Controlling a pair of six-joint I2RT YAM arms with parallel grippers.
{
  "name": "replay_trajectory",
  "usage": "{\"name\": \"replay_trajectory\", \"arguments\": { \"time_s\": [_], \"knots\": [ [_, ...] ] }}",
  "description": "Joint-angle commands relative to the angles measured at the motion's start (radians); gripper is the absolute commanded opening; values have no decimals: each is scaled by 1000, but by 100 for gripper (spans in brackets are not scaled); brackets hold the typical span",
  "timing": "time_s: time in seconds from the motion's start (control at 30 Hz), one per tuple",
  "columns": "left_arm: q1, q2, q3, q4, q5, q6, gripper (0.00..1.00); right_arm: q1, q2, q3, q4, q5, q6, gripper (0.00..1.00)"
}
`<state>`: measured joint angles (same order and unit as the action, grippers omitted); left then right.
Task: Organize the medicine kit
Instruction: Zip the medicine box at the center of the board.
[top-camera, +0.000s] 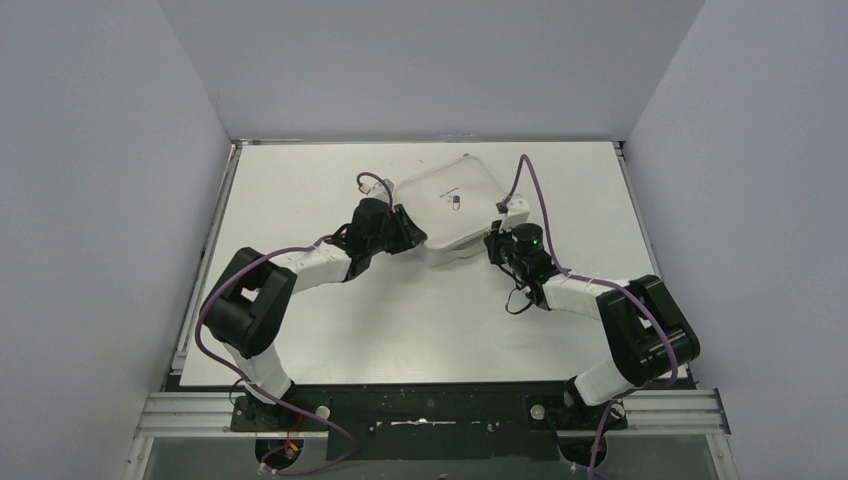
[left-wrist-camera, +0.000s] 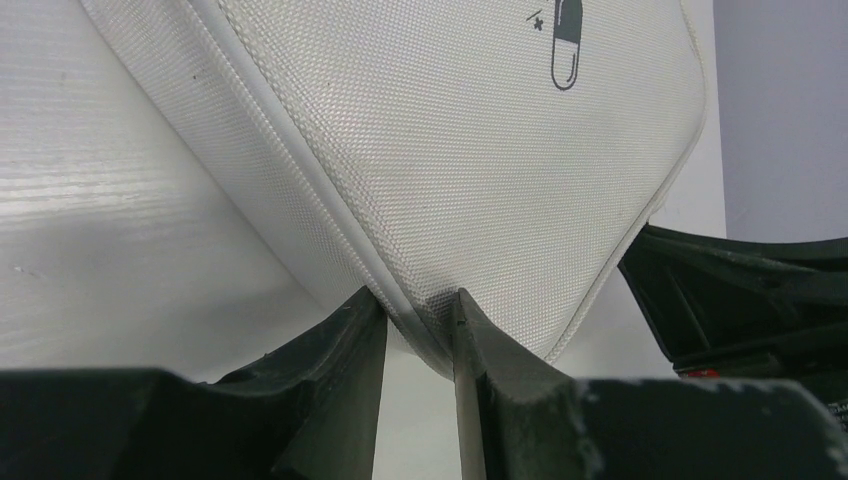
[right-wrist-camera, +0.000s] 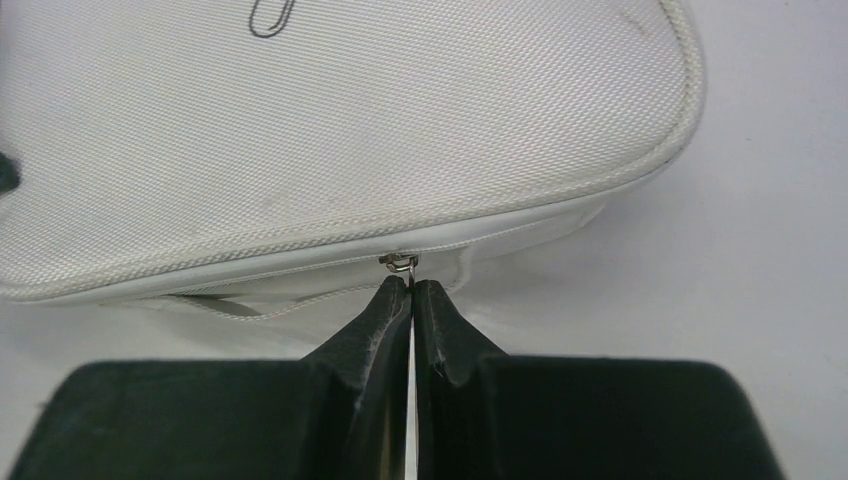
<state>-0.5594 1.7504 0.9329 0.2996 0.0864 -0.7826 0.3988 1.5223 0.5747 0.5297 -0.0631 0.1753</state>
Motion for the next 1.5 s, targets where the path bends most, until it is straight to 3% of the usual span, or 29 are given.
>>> {"name": "replay_trajectory", "arguments": {
  "time_s": [0.0,0.27,0.5,0.7,0.9,1.0,1.47],
  "knots": [
    [45,39,-13,-173,-123,106,27,-82,43,46,23,2,-7,0],
    [66,31,1,-195,-124,122,27,-145,94,113,-15,5,35,0],
    [105,5,3,-210,-119,138,27,-127,100,102,-17,-17,36,0],
    [160,-64,-2,-225,-106,148,29,-36,73,56,-13,20,46,0],
    [224,-212,15,-297,-118,169,50,66,50,25,-13,41,76,0],
    [245,-290,-19,-318,-88,157,54,116,44,11,1,55,105,0],
    [192,-437,-211,-107,86,-52,54,405,90,89,9,163,210,0]
  ]
}}
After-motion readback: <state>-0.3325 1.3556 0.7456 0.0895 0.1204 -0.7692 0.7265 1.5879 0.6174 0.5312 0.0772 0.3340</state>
